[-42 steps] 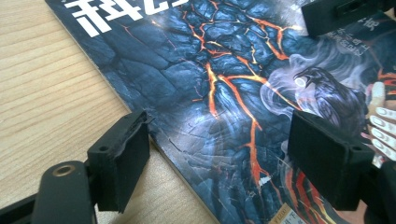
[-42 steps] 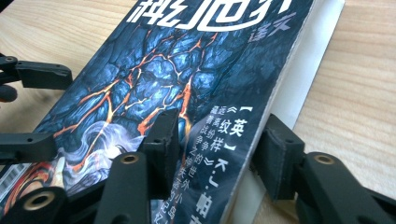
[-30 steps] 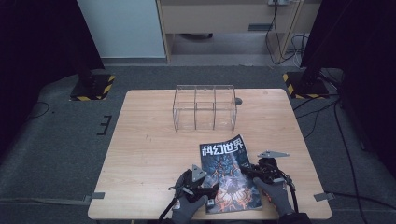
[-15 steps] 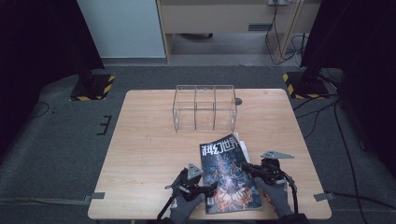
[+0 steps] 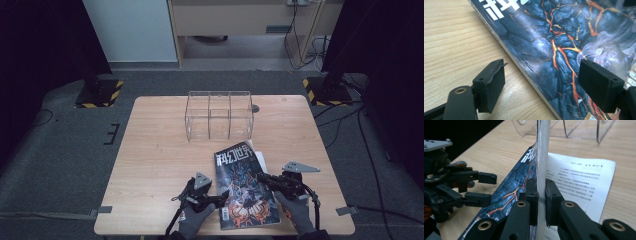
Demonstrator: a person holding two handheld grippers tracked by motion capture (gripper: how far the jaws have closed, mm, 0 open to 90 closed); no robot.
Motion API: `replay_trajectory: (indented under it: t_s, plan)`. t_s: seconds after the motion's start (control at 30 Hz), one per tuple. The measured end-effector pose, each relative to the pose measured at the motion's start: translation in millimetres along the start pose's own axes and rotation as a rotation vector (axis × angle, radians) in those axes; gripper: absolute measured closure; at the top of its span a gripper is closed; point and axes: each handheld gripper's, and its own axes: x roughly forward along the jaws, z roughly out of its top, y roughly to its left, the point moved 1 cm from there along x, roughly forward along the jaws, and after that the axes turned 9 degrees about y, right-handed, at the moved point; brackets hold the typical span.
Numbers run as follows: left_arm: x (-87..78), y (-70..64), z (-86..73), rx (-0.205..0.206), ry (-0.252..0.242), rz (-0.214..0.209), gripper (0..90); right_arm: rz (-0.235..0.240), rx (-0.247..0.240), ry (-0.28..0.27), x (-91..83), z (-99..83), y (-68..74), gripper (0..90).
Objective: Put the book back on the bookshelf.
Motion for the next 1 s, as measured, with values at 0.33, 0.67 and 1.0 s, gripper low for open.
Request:
replay_trajectory:
  t_s: [0.33,0.67,1.0]
  plan:
    - [-8.6,6.0,8.1,-0.025,-0.048,-0.023,20.8,0.053,-0.052,-0.068,-9.4,2.9,10.5,83.5]
    - [-9.4,17.1,17.3,-0.03,-0.07,-0.07,19.6,0.087,-0.097,-0.096,-18.0,3.5,17.0,83.6]
    - [1.5,26.5,28.2,-0.077,-0.089,-0.116,19.0,0.111,-0.119,-0.089,-15.8,3.1,19.3,83.6]
